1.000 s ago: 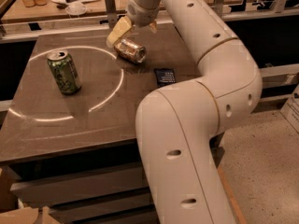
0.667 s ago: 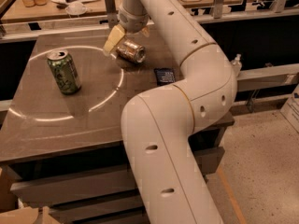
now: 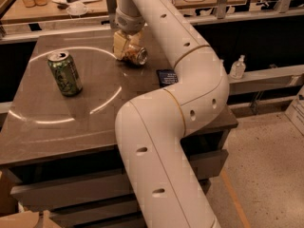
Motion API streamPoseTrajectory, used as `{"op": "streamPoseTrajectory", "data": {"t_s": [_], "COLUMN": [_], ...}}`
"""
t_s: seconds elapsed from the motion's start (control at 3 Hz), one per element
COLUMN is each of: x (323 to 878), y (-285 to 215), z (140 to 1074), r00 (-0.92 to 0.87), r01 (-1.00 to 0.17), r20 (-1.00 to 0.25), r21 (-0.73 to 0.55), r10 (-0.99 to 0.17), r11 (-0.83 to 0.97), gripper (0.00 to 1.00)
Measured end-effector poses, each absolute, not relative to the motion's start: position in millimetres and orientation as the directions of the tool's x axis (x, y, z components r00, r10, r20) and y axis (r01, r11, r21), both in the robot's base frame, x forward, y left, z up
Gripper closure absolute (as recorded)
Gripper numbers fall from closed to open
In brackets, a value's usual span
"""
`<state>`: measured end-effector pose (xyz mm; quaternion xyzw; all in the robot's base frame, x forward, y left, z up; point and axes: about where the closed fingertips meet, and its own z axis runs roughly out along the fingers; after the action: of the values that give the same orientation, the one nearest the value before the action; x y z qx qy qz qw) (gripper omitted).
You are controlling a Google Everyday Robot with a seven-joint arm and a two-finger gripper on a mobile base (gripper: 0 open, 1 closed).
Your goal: Place orange can upright
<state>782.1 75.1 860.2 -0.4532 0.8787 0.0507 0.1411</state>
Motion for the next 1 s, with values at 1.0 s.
{"op": "streamPoseTrajectory", "data": {"t_s": [1.0], "x": [763.9], "y": [71.0], "z": [923.5], "r00": [-0.511], "r01": [-0.823], "r20": [-0.414], "r21": [-0.018], "r10": [-0.753], "r11": [0.568], "gripper": [1.0]}}
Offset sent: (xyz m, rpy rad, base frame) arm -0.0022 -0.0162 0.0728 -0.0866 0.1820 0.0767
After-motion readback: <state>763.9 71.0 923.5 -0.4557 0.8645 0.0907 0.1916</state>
